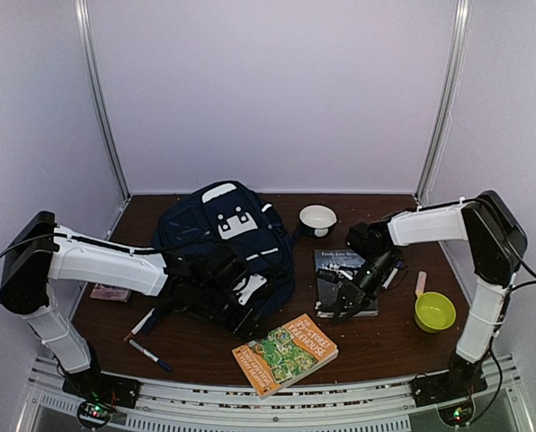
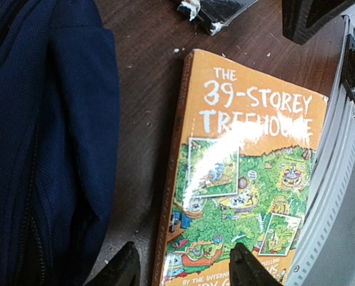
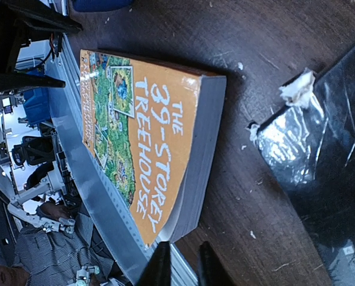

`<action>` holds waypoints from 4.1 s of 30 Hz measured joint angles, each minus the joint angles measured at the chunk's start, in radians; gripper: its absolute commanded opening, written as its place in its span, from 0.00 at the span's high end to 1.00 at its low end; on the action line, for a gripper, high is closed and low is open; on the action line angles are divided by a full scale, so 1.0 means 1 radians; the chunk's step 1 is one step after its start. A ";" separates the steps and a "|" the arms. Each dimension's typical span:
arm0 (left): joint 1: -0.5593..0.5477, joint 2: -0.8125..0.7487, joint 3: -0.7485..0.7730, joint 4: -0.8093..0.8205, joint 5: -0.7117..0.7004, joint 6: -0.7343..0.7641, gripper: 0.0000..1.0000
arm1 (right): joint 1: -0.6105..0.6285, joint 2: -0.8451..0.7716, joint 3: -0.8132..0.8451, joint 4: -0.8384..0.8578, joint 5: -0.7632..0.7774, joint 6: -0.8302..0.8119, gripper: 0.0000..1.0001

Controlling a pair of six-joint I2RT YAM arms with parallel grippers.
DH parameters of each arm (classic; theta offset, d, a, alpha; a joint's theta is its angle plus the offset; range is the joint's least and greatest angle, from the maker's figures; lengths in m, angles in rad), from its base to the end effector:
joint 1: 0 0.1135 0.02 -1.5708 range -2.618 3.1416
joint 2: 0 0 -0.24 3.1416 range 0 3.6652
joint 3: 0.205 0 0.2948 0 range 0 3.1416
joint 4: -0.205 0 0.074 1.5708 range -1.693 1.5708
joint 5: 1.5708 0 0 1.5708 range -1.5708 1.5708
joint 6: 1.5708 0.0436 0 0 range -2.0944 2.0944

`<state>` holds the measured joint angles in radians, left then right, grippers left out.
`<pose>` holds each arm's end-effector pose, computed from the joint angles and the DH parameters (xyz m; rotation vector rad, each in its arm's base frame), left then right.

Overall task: Pack the student bag
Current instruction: Pick up the book at the corner of the board.

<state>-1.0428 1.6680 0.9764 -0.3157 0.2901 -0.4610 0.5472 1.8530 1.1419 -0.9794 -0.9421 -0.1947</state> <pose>0.1735 -0.3222 0.1166 0.9164 2.6482 -0.8522 0.2658 0.2033 0.1022 0.8624 -2.4346 -1.2673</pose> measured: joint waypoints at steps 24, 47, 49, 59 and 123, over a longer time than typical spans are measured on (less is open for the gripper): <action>0.000 0.000 0.003 -0.014 -0.025 0.007 0.47 | 0.095 -0.033 -0.097 -0.023 -0.074 0.045 0.67; 0.000 0.000 0.014 -0.032 -0.034 0.014 0.47 | 0.117 0.022 -0.101 -0.029 -0.155 0.050 0.68; 0.000 0.000 0.014 -0.034 -0.037 0.014 0.47 | 0.121 0.028 -0.101 -0.028 -0.163 0.055 0.68; 0.000 0.000 0.014 -0.038 -0.043 0.014 0.46 | 0.126 0.099 -0.094 -0.006 -0.205 0.100 0.87; 0.167 0.235 -0.007 0.262 0.538 -0.062 1.00 | 0.197 -0.219 -0.300 0.382 0.087 0.069 0.49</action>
<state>-0.8761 1.9030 0.9695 -0.0540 0.8280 -0.5232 0.7441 1.6344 0.8421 -0.5976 -0.8555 -0.1257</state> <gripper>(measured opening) 0.223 0.276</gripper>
